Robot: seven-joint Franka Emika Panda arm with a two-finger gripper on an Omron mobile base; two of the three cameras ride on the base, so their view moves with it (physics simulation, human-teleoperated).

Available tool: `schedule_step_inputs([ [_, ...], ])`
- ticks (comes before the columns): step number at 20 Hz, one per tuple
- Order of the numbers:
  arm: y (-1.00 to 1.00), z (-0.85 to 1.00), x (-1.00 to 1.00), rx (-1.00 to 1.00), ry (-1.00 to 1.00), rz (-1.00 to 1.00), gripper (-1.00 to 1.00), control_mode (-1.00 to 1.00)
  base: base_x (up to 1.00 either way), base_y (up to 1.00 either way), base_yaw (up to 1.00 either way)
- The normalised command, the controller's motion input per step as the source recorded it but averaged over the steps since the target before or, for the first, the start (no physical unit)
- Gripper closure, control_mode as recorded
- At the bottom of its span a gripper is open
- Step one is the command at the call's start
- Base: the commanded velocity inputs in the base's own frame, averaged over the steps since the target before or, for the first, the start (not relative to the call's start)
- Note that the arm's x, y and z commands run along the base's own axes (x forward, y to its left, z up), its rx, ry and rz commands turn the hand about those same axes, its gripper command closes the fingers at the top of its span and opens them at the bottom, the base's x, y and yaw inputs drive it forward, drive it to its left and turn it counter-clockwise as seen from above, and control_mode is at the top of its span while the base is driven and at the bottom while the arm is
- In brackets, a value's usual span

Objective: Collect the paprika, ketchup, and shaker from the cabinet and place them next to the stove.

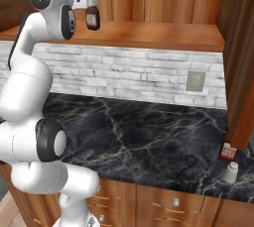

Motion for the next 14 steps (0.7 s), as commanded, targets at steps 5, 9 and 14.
schedule_step_inputs([
  [5,0.0,-0.03,0.38,0.0,0.0,0.0,-1.0,-1.0,0.0,0.0,0.0],
  [9,0.01,-0.01,0.34,0.0,0.0,0.0,-1.0,-1.0,0.0,0.0,0.0],
  [14,0.0,0.0,0.34,0.0,0.0,0.0,-1.0,-1.0,0.0,0.0,0.0],
])
